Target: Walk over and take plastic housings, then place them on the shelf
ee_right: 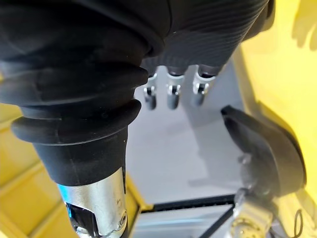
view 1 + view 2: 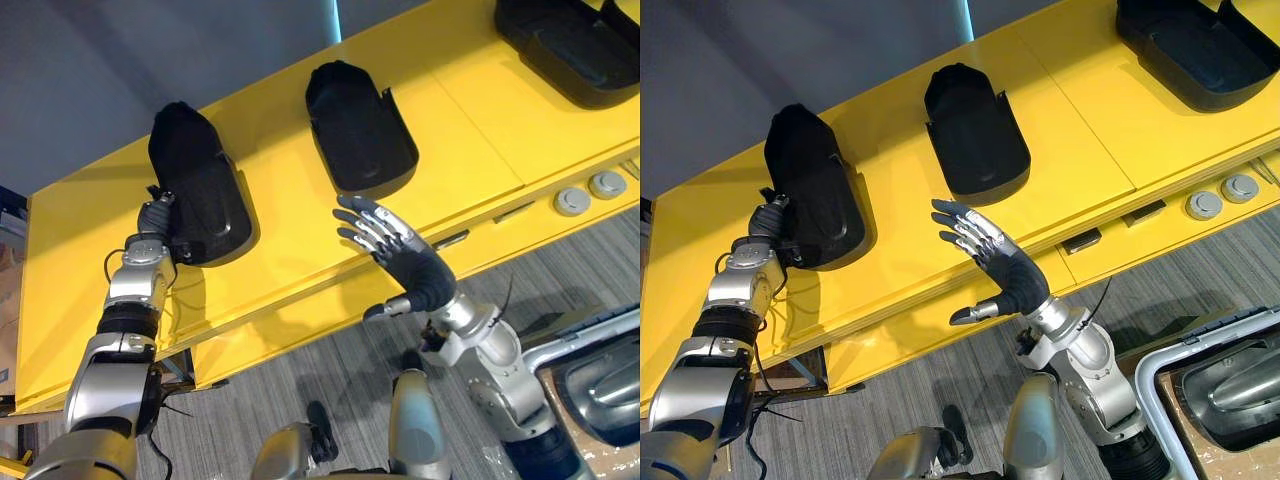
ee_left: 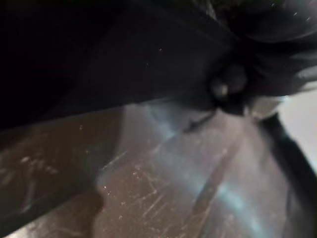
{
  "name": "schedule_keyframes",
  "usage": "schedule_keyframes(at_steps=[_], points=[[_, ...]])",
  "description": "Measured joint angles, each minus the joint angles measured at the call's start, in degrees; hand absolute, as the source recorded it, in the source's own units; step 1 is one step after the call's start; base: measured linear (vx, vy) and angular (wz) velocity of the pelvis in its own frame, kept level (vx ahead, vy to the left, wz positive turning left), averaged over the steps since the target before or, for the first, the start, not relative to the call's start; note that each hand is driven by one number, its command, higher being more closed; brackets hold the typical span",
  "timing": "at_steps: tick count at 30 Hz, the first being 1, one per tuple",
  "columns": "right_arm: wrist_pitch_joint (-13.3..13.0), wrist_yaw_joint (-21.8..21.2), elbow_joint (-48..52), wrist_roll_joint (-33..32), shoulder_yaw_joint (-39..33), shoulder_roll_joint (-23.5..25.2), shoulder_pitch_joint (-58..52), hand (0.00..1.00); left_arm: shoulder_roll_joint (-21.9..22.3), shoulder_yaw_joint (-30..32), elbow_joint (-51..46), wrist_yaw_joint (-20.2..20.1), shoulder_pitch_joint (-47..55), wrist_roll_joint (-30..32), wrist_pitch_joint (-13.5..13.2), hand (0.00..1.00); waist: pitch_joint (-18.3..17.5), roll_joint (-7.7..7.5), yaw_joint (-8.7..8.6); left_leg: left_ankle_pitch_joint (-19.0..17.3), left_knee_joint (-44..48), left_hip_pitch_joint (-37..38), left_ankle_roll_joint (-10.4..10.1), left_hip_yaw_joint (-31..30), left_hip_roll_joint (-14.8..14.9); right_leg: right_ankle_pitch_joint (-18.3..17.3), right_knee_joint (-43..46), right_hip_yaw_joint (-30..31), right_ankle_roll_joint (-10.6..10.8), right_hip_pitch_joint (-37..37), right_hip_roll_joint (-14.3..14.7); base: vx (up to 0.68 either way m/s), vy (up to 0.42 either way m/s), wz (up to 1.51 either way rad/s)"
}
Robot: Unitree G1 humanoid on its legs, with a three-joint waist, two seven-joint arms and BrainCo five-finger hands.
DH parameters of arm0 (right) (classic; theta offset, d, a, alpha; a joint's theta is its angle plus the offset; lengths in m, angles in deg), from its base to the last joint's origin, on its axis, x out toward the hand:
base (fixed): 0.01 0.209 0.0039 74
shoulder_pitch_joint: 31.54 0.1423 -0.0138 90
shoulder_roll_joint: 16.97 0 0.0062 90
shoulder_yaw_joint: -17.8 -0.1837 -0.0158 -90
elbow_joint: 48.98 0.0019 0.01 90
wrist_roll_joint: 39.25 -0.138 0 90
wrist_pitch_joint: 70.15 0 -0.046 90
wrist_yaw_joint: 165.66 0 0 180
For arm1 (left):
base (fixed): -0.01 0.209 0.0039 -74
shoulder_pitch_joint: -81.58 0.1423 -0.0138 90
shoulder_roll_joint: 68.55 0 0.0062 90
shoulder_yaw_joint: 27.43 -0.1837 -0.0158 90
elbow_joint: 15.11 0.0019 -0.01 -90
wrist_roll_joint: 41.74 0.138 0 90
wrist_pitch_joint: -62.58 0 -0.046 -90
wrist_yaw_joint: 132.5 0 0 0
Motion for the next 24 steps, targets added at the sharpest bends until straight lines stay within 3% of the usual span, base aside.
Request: schedule_keyframes(at_steps=[14,20,24], points=[[0.0,2.4,2.6,0.0,1.9,0.9,0.0,0.00,-0.9,0.1,-2.0,0.5,-1.7,0.0,0.1,0.00,1.0,-1.57,0.45,-1.2,3.3,-3.0,0.2,-0.2,0.7,-0.5,1.4,0.0,0.0,-1.6,0.0,-0.02,-0.011,0.01],[-0.1,2.4,3.7,0.0,4.3,1.9,1.6,0.00,-1.4,-0.4,-1.7,6.6,-5.1,-2.3,-0.4,0.00,1.7,-2.74,0.41,-1.2,4.4,-4.9,0.1,-0.5,1.0,-0.2,2.2,-0.1,0.0,-3.0,0.0,0.00,-0.026,0.04],[-1.0,3.5,3.5,0.2,5.4,2.4,1.5,0.00,-1.4,-0.8,-1.7,13.5,-7.3,-4.4,-4.4,0.00,2.2,-3.73,0.13,-1.5,6.1,-6.8,0.0,-1.9,1.4,0.5,1.3,-1.5,-0.1,-3.0,0.1,0.01,-0.013,0.15]])
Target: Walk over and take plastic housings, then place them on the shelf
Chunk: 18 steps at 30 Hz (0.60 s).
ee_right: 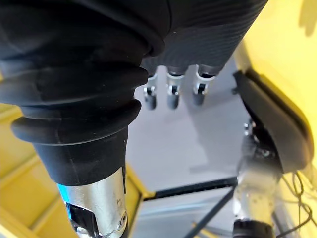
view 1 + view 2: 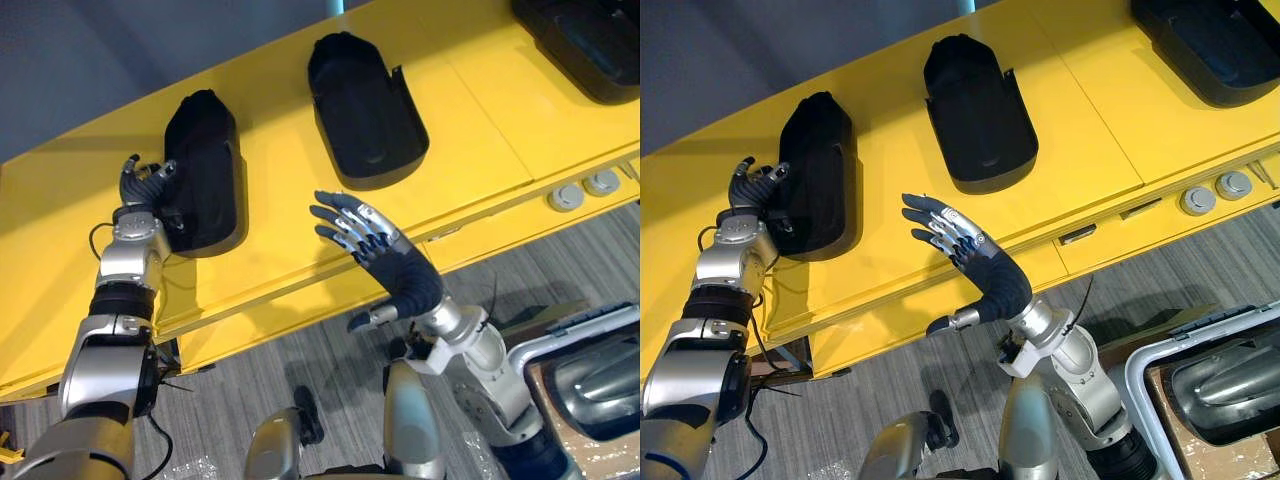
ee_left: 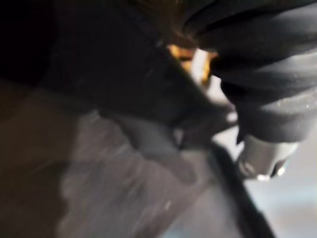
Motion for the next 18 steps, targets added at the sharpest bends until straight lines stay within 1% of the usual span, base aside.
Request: schedule_keyframes(at_steps=[2,3,5,6,7,8,9,10,11,12,13,14,15,16,17,18], points=[[-1.1,0.1,-0.3,0.0,-0.1,0.4,0.0,0.00,-0.1,0.0,-0.4,2.2,-0.8,-0.3,-2.1,0.00,0.4,-0.65,0.41,0.0,0.2,0.0,0.0,-0.1,0.0,0.2,-0.3,-0.1,-0.1,0.1,0.1,0.03,0.001,0.08],[-2.5,0.0,-0.6,0.0,-0.2,0.6,-0.2,0.00,-0.1,0.0,-1.0,3.7,-1.0,-0.3,-4.1,0.00,0.4,-0.67,0.47,0.0,0.3,-0.1,0.0,-0.1,0.0,0.5,-0.8,-0.2,-0.1,0.5,0.1,0.00,0.000,0.00],[-4.1,-0.1,-1.2,0.0,-0.4,1.0,-0.8,0.00,-0.6,0.0,-3.2,4.8,-1.2,-0.2,-5.8,0.00,0.4,-0.67,0.55,0.0,0.3,-0.1,0.0,-0.2,0.0,0.6,-1.1,-0.5,0.0,0.8,0.0,0.03,0.012,0.07],[-5.0,-0.1,-2.4,0.0,-0.5,1.5,-1.7,0.00,-0.6,0.0,-5.9,5.0,-2.0,-0.2,-7.4,0.00,0.4,-0.67,0.47,0.0,0.6,0.1,0.0,-0.6,0.0,0.7,-1.7,-1.2,0.0,1.7,0.0,0.03,0.007,0.21],[-5.5,-0.2,-3.2,0.0,-0.6,1.7,-2.8,0.00,-0.7,0.1,-10.2,4.8,-2.9,-0.1,-9.4,0.00,0.3,-0.71,0.50,0.0,0.7,0.2,0.0,-1.6,0.0,0.8,-2.2,-1.9,0.1,2.7,0.0,0.02,0.004,0.22],[-5.6,-0.2,-3.3,0.1,-0.7,1.8,-3.2,0.00,-0.9,0.2,-13.1,4.8,-3.1,0.0,-10.4,0.00,0.3,-0.73,0.64,0.0,0.7,0.4,0.0,-1.7,0.0,0.8,-2.4,-2.1,0.1,3.1,0.0,0.01,0.002,0.17],[-5.7,-0.3,-3.7,0.1,-0.7,1.9,-3.6,0.00,-1.8,0.4,-18.8,4.3,-3.3,0.0,-11.9,0.00,0.3,-0.73,0.97,0.0,0.5,1.0,0.0,-1.8,-0.1,0.9,-2.8,-2.5,0.1,3.9,0.0,0.01,0.003,0.06],[-5.8,-0.4,-3.9,0.1,-0.8,2.0,-3.7,0.00,-2.5,0.4,-21.4,3.8,-3.2,0.1,-12.4,0.00,0.3,-0.71,1.10,0.0,0.4,1.4,0.0,-1.8,-0.1,0.8,-2.9,-2.7,0.1,4.4,0.0,0.00,0.000,0.00],[-5.8,-0.3,-4.0,0.2,-1.3,2.1,-3.9,0.00,-3.9,1.1,-26.9,2.9,-2.7,0.1,-13.2,0.00,0.3,-0.66,1.64,0.0,-0.2,2.4,0.0,-1.8,-0.2,0.8,-3.2,-2.7,0.2,5.2,-0.1,0.00,0.000,0.00],[-5.8,-0.2,-4.1,0.3,-2.1,2.4,-3.8,0.00,-5.3,2.9,-33.2,2.0,-0.7,0.2,-14.3,0.00,0.2,-0.50,2.03,0.0,-0.4,2.9,0.0,-2.0,-0.2,0.9,-3.7,-3.0,0.2,6.0,-0.1,0.00,0.000,0.00],[-5.8,-0.1,-4.0,0.6,-2.5,2.5,-3.8,0.00,-5.6,4.6,-36.8,1.6,1.3,0.2,-15.0,0.00,0.0,-0.25,2.22,0.0,-0.6,3.0,0.1,-2.1,-0.2,0.9,-3.8,-3.2,0.2,6.3,0.0,-0.01,0.005,0.04],[-6.0,0.0,-4.0,1.4,-3.3,2.6,-3.8,0.00,-5.4,9.4,-45.9,0.5,8.2,-0.2,-16.2,0.00,-0.6,0.35,2.78,0.0,-1.1,3.1,0.1,-2.5,-0.3,0.9,-4.1,-3.3,0.2,6.6,-0.1,0.01,-0.004,0.11],[-6.3,0.1,-3.9,2.5,-4.0,2.8,-4.2,0.00,-4.1,14.1,-54.9,-0.8,17.2,-0.3,-17.6,0.00,-1.2,1.34,3.26,0.0,-1.4,3.0,0.1,-3.1,-0.2,0.9,-4.9,-4.2,0.3,7.2,-0.1,0.02,-0.005,0.20],[-6.5,0.5,-3.9,2.9,-4.5,2.8,-5.1,0.00,-2.0,16.8,-60.6,-2.2,24.1,-0.3,-19.2,0.00,-1.7,2.22,4.00,0.0,-1.7,3.1,0.1,-3.4,-0.1,0.9,-5.5,-4.9,0.3,7.9,0.0,0.07,-0.014,0.33],[-6.8,1.5,-3.8,4.5,-5.5,2.9,-6.3,0.00,2.8,19.2,-66.5,-3.9,34.2,-0.4,-21.9,0.00,-3.0,3.29,5.50,0.0,-2.1,3.2,0.1,-4.7,0.0,1.0,-6.5,-5.9,0.4,8.5,0.1,0.09,-0.016,0.40],[-7.1,2.0,-3.8,5.5,-6.2,3.3,-7.3,0.00,7.1,19.6,-69.8,-5.3,41.2,-0.5,-24.1,0.00,-3.8,3.85,6.81,0.1,-2.2,3.0,0.0,-5.3,0.0,1.0,-7.1,-6.9,0.4,9.2,0.2,0.10,-0.023,0.42]])
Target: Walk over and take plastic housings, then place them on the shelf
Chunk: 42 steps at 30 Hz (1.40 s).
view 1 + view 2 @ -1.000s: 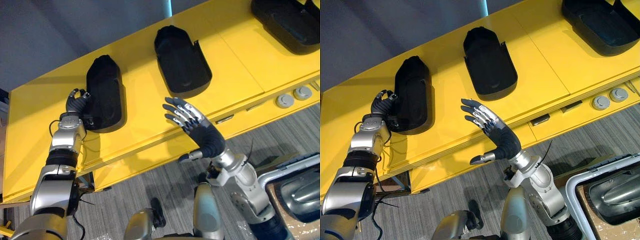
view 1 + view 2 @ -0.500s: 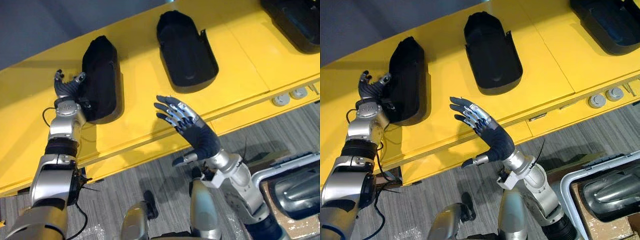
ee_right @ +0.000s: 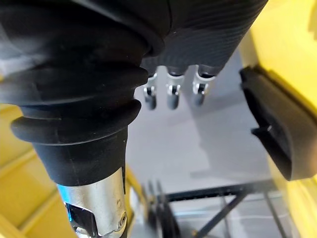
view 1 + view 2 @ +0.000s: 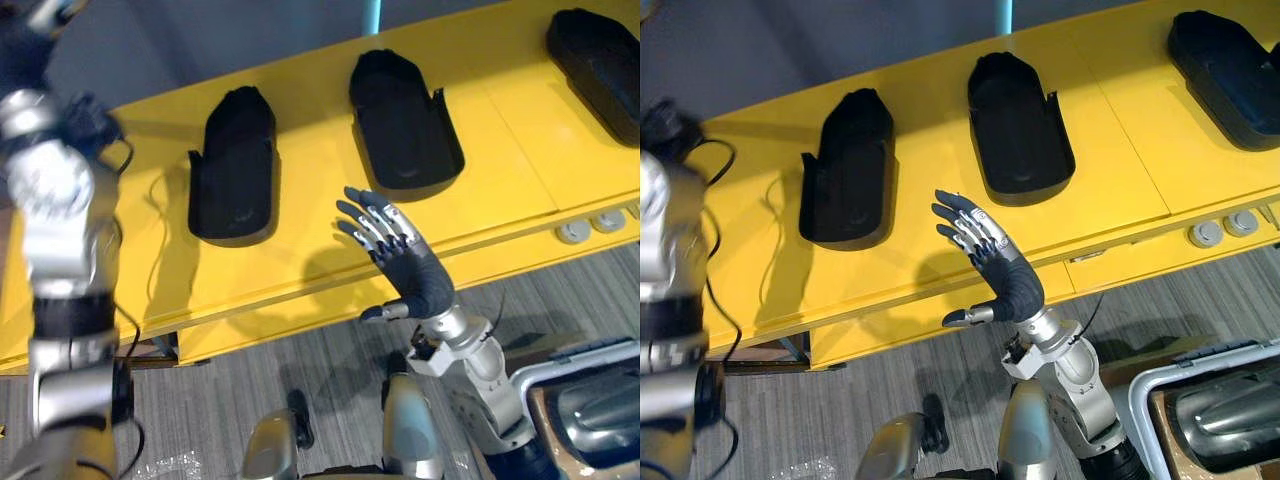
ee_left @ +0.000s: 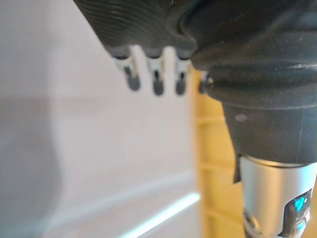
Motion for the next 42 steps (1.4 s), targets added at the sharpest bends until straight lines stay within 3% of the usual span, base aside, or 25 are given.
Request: schedule_keyframes(at_steps=[1,3,5,10,17,26,32,35,42], points=[[-0.3,0.6,0.0,0.9,-0.4,0.3,-0.4,0.00,2.9,-0.1,-2.0,-0.9,4.1,-0.1,-1.2,0.00,-0.1,0.16,0.65,0.0,0.0,0.1,0.0,-0.9,0.1,0.0,-0.4,-0.9,0.0,0.9,0.0,0.08,-0.024,0.51],[-1.4,2.7,0.0,3.2,-1.1,2.1,-0.7,0.00,13.3,-1.1,-7.3,-4.1,17.5,0.4,-5.2,0.00,-0.5,-0.54,3.69,0.1,0.2,-0.3,-0.2,-3.5,0.1,0.0,-2.2,-3.9,0.0,3.2,0.2,0.03,-0.022,0.58],[-2.8,3.4,0.0,4.2,-1.4,4.0,-0.7,0.00,17.6,-1.7,-8.5,-5.5,23.7,0.5,-6.9,0.00,-1.0,-1.56,5.49,0.1,0.5,-1.3,-0.2,-5.2,0.0,0.0,-3.6,-5.7,0.0,4.2,0.3,0.00,-0.007,0.49],[-4.6,8.0,0.0,4.6,0.3,6.5,-0.8,0.00,21.5,-4.6,-8.4,-3.2,30.1,4.2,-7.0,0.00,-2.0,-3.72,7.91,0.3,1.1,-3.4,0.0,-7.4,-0.3,1.4,-6.1,-8.2,0.1,5.4,0.5,0.02,0.010,0.24],[-4.0,15.1,-4.1,8.5,6.2,6.7,3.0,0.00,22.2,-9.9,-7.3,-6.7,30.7,5.0,-8.5,0.00,-2.3,-4.58,9.23,0.3,0.9,-3.1,0.0,-8.9,-0.3,2.1,-8.8,-10.1,0.2,7.9,1.0,0.03,-0.001,0.11],[4.3,14.3,-13.5,8.0,12.4,6.1,7.7,0.00,20.9,-17.6,-2.0,-10.3,30.3,5.1,-8.6,0.00,-2.2,-7.10,10.21,0.3,0.3,-2.8,0.0,-9.6,-0.2,3.8,-12.7,-11.5,0.1,10.2,1.9,0.00,-0.003,0.04],[4.7,14.3,-18.6,7.9,16.2,6.2,11.3,0.00,17.9,-21.7,-1.2,-9.0,29.2,6.6,-8.6,0.00,-2.2,-7.98,12.31,0.3,-0.1,-2.9,-0.1,-10.4,-0.3,4.0,-13.8,-12.3,0.1,11.1,2.1,0.01,-0.001,0.06],[4.7,15.1,-22.9,8.1,17.6,8.4,15.1,0.00,17.2,-23.1,-0.9,-8.5,28.3,6.6,-8.6,0.00,-2.3,-8.02,12.50,0.4,-0.1,-2.9,-0.2,-11.1,-0.4,4.0,-14.2,-13.2,0.1,11.6,2.2,0.00,-0.004,0.12],[7.1,21.3,-30.2,12.4,18.0,11.5,18.0,0.00,17.0,-23.3,0.0,-8.7,28.0,6.3,-8.4,0.00,-2.3,-8.22,14.01,1.4,-1.4,-2.9,-0.6,-13.1,-0.6,4.1,-15.7,-15.4,0.2,12.9,2.5,0.02,-0.017,0.14]])
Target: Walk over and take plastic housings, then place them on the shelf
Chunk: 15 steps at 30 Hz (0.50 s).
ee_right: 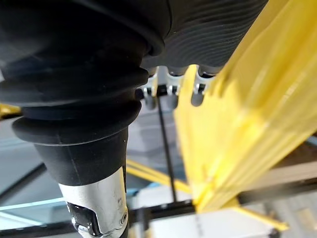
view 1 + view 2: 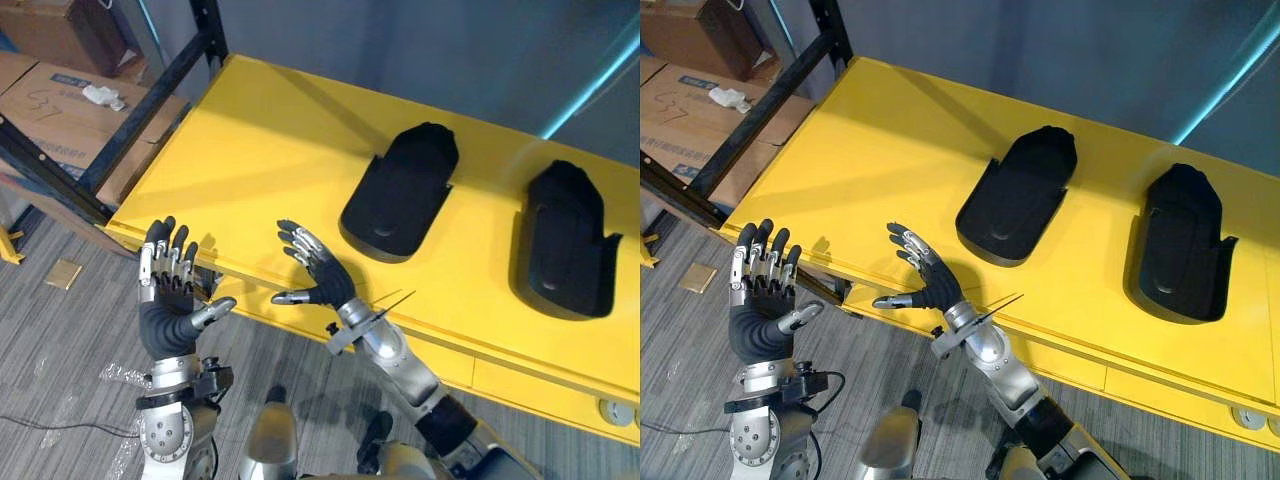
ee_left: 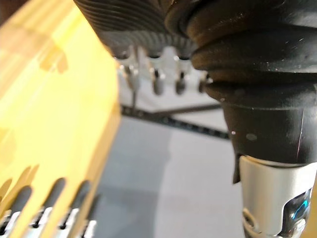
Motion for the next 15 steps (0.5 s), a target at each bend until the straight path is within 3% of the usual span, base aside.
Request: schedule_keyframes(at_steps=[7,15], points=[[0.8,4.8,0.5,2.5,-8.2,-1.0,-2.4,0.00,0.1,0.1,0.0,0.0,0.1,-0.3,0.7,0.00,0.0,-0.70,-0.21,0.5,-0.8,0.5,-0.2,0.2,0.3,0.1,0.0,0.1,-0.3,0.0,0.2,-0.01,0.000,-0.01],[0.4,5.2,2.9,3.5,-14.9,-3.5,-6.9,0.00,0.1,2.2,0.0,0.1,0.8,-0.3,1.1,0.00,0.7,-3.65,-0.25,0.4,-0.7,0.6,0.0,1.1,0.3,0.2,0.1,1.0,-0.9,0.1,0.1,-0.05,0.016,-0.05]])
